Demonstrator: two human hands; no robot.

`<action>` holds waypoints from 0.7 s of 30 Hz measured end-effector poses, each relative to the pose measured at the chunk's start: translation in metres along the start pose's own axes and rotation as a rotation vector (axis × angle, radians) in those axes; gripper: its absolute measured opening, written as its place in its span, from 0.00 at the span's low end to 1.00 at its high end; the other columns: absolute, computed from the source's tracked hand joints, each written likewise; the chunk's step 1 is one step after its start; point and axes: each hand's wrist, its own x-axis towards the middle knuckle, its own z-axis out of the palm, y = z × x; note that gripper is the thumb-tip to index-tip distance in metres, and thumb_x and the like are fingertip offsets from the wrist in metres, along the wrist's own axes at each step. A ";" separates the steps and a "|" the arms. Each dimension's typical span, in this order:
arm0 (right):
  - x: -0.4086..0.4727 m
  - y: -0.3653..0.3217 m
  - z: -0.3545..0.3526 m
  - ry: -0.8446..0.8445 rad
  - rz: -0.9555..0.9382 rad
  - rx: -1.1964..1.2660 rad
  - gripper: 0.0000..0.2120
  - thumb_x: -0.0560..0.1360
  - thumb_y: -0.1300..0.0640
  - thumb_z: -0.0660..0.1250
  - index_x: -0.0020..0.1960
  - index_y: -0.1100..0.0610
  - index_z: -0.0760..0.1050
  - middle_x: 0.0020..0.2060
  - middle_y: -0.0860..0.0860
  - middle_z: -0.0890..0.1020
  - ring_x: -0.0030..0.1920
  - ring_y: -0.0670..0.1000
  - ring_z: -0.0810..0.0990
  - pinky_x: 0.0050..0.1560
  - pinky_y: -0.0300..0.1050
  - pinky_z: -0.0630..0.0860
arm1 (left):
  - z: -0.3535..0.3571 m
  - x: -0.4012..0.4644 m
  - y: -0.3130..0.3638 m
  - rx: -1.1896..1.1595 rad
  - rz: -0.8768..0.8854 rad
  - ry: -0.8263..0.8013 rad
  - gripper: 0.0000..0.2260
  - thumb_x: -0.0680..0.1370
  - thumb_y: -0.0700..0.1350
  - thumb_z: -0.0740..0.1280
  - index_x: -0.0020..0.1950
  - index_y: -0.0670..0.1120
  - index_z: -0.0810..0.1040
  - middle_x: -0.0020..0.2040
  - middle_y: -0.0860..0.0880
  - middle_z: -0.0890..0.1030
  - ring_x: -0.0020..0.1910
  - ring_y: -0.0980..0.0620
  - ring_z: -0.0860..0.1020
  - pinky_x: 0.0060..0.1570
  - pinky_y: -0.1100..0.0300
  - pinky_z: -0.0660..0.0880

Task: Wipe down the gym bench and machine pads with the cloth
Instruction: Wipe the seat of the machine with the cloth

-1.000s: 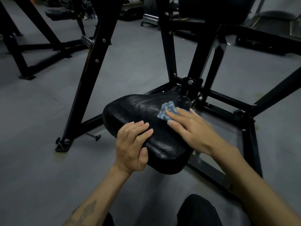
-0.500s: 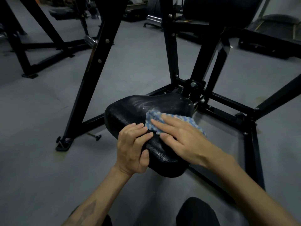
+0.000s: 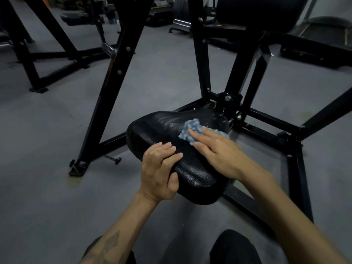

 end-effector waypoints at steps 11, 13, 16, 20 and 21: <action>0.008 -0.002 -0.003 -0.008 -0.021 0.002 0.22 0.85 0.48 0.54 0.79 0.43 0.62 0.79 0.43 0.61 0.80 0.45 0.55 0.77 0.42 0.52 | 0.000 0.000 0.000 -0.001 -0.009 -0.016 0.19 0.83 0.53 0.52 0.60 0.43 0.77 0.59 0.45 0.77 0.62 0.45 0.77 0.68 0.44 0.71; -0.005 -0.002 0.000 0.015 -0.022 0.028 0.21 0.85 0.49 0.55 0.78 0.43 0.63 0.78 0.43 0.62 0.79 0.44 0.55 0.75 0.39 0.51 | 0.001 0.000 0.001 -0.005 -0.014 -0.007 0.19 0.83 0.53 0.52 0.60 0.43 0.77 0.59 0.45 0.77 0.62 0.45 0.77 0.68 0.44 0.71; -0.013 -0.013 0.004 0.017 -0.053 0.043 0.21 0.85 0.50 0.55 0.78 0.43 0.65 0.78 0.42 0.63 0.79 0.43 0.56 0.73 0.35 0.50 | 0.002 -0.001 0.001 0.004 -0.017 0.008 0.19 0.83 0.53 0.51 0.59 0.43 0.77 0.59 0.45 0.77 0.62 0.45 0.77 0.67 0.45 0.70; 0.015 -0.021 -0.001 -0.054 -0.085 0.037 0.20 0.85 0.48 0.55 0.77 0.42 0.65 0.78 0.43 0.63 0.79 0.44 0.56 0.77 0.41 0.52 | 0.001 -0.002 -0.001 0.000 -0.001 -0.010 0.19 0.83 0.53 0.51 0.59 0.43 0.76 0.59 0.45 0.77 0.62 0.45 0.77 0.68 0.45 0.70; 0.020 -0.020 -0.002 -0.063 -0.074 0.030 0.21 0.85 0.47 0.54 0.77 0.40 0.64 0.79 0.44 0.62 0.79 0.45 0.55 0.78 0.47 0.53 | 0.000 -0.002 -0.001 -0.003 0.004 -0.017 0.19 0.83 0.53 0.52 0.60 0.43 0.76 0.60 0.45 0.77 0.62 0.45 0.77 0.68 0.45 0.70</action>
